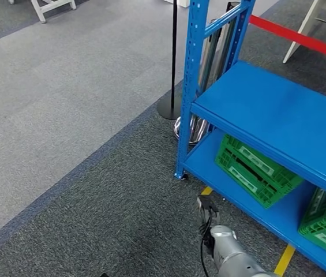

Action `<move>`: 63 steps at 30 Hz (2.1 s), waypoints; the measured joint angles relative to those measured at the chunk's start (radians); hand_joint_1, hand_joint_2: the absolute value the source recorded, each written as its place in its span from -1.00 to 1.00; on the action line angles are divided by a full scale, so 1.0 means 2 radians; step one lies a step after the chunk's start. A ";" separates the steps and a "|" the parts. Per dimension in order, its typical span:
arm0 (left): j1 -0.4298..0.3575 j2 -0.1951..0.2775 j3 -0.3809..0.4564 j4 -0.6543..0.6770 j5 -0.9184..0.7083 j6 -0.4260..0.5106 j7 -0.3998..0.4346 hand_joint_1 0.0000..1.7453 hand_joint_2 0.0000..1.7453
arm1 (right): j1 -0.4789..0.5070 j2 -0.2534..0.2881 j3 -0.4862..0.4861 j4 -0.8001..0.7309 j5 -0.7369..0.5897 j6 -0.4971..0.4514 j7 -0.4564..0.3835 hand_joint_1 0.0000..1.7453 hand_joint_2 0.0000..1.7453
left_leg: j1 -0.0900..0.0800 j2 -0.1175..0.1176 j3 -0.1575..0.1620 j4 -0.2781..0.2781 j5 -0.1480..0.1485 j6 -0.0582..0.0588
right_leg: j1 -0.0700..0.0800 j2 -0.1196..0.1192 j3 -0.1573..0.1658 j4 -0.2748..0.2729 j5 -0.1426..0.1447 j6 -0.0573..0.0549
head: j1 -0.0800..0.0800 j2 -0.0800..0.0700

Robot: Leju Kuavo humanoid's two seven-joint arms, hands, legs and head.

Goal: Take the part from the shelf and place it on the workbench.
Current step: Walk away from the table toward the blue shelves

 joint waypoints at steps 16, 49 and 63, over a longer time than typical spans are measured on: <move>0.012 0.001 0.021 0.000 0.048 0.015 -0.055 -1.00 -1.00 | 0.140 -0.053 0.023 -0.003 0.039 0.033 -0.206 -1.00 -1.00 | 0.003 -0.006 0.017 -0.010 -0.006 -0.015 | 0.004 -0.008 0.014 -0.001 -0.013 -0.009 | 0.000 0.000; 0.021 -0.006 0.041 0.000 0.035 0.023 -0.047 -1.00 -1.00 | 0.234 -0.104 0.015 -0.002 0.017 0.029 -0.221 -1.00 -1.00 | -0.016 -0.038 0.010 0.010 -0.017 0.029 | 0.010 0.072 -0.017 0.015 0.005 -0.017 | -0.005 0.000; 0.021 -0.005 0.051 0.000 0.037 0.019 -0.041 -1.00 -1.00 | 0.231 -0.105 0.011 -0.002 0.014 0.038 -0.209 -1.00 -1.00 | -0.003 0.056 0.020 -0.002 -0.016 -0.002 | -0.007 -0.041 0.001 0.014 -0.013 0.017 | 0.002 0.000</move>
